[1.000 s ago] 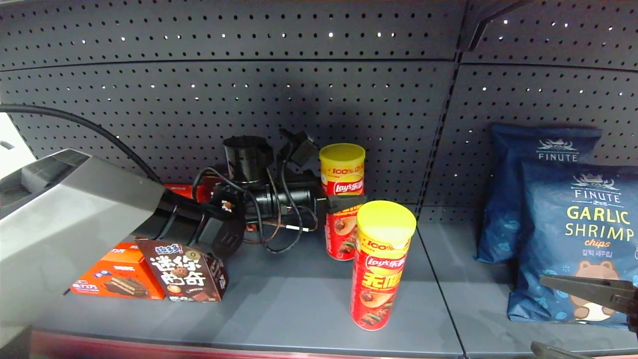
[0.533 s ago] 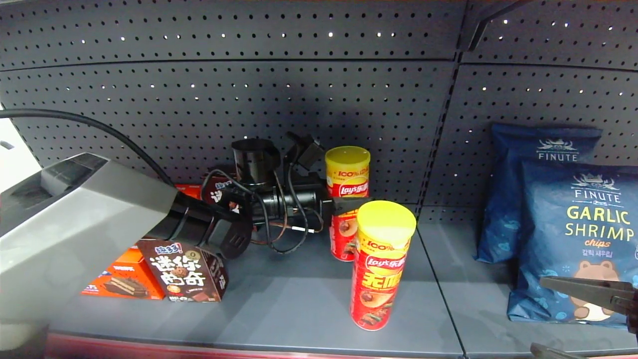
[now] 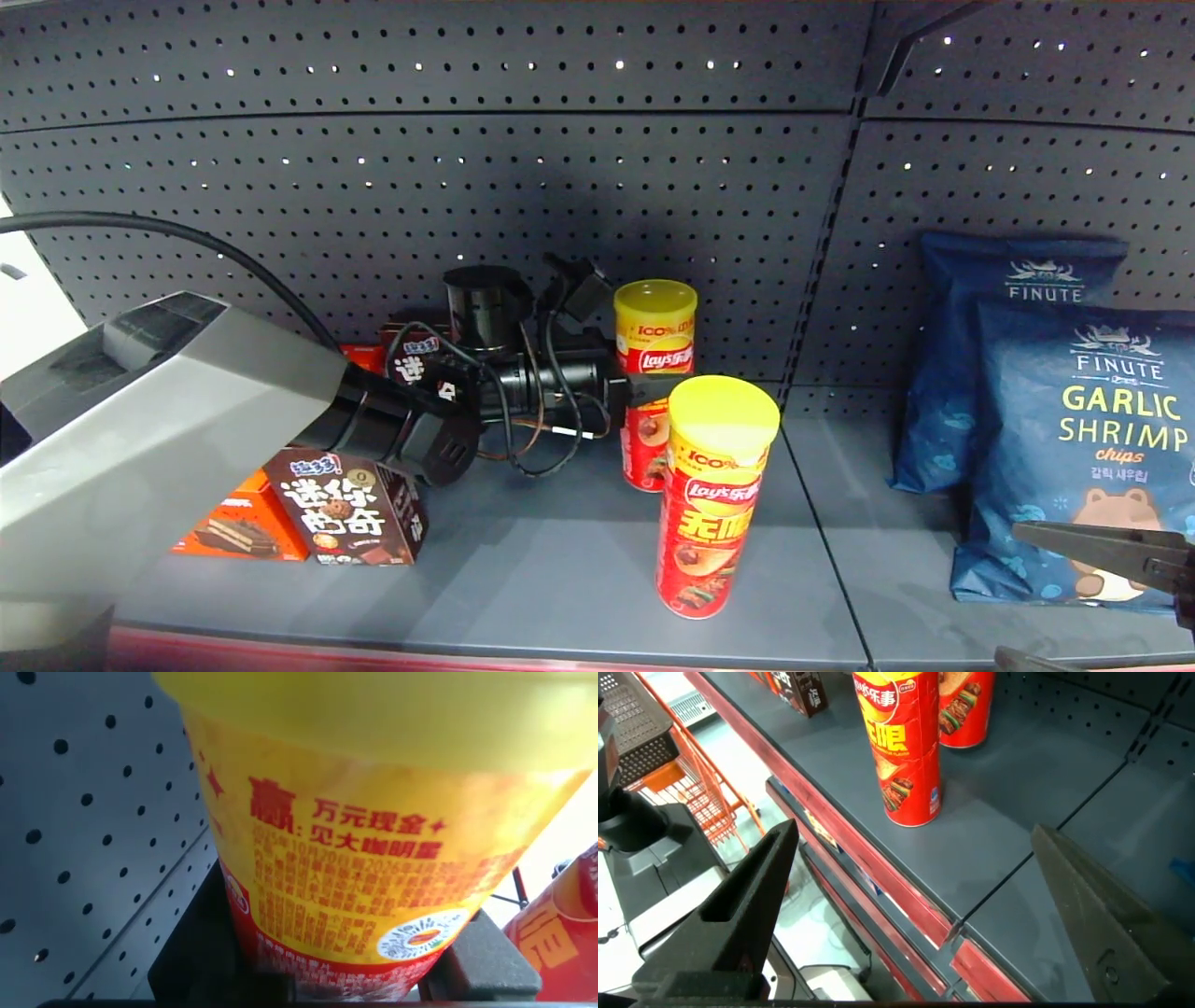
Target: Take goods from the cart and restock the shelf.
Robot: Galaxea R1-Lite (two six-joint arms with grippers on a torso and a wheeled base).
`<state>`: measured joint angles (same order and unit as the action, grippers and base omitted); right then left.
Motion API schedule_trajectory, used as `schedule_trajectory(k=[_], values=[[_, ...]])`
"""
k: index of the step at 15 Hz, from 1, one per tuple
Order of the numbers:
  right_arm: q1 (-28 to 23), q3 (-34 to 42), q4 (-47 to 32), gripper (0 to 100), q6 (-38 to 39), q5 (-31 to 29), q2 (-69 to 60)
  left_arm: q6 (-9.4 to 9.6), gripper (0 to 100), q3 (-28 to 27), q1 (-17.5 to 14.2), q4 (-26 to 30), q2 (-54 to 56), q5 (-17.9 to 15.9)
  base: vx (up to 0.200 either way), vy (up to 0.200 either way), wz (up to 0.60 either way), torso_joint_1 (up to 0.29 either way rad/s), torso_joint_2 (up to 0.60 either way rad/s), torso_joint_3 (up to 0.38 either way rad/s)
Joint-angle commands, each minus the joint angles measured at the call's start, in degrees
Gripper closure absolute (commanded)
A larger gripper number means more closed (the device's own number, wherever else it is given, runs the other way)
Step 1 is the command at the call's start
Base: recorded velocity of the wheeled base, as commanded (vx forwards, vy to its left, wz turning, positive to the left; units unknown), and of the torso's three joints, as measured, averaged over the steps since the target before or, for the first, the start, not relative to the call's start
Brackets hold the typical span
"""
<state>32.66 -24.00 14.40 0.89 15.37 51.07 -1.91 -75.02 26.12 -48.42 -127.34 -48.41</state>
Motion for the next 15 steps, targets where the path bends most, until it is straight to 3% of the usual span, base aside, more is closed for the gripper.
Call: schedule_trajectory(k=[1, 12, 13, 15], values=[[0.04, 0.10, 0.02, 0, -0.01, 0.01, -0.09, -0.02, 100, -0.04, 0.07, -0.01, -0.10, 0.07, 0.000, 0.000, 0.00, 0.000, 0.00, 0.000], [-0.05, 0.18, 0.02, 0, 0.78, 0.01, 0.00, 0.33, 100, -0.39, 0.07, -0.09, -2.12, 0.07, 0.000, 0.000, 0.00, 0.000, 0.00, 0.000], [-0.05, 0.18, 0.02, 0, 0.78, 0.01, -0.09, 0.33, 0, -0.39, 0.07, -0.09, -2.30, 0.07, 0.000, 0.000, 0.00, 0.000, 0.00, 0.000], [-0.05, 0.27, 0.02, 0, 0.87, 0.01, -0.09, 0.24, 0, -0.39, 0.33, -0.18, -2.47, 0.07, 0.000, 0.000, 0.00, 0.000, 0.00, 0.000]])
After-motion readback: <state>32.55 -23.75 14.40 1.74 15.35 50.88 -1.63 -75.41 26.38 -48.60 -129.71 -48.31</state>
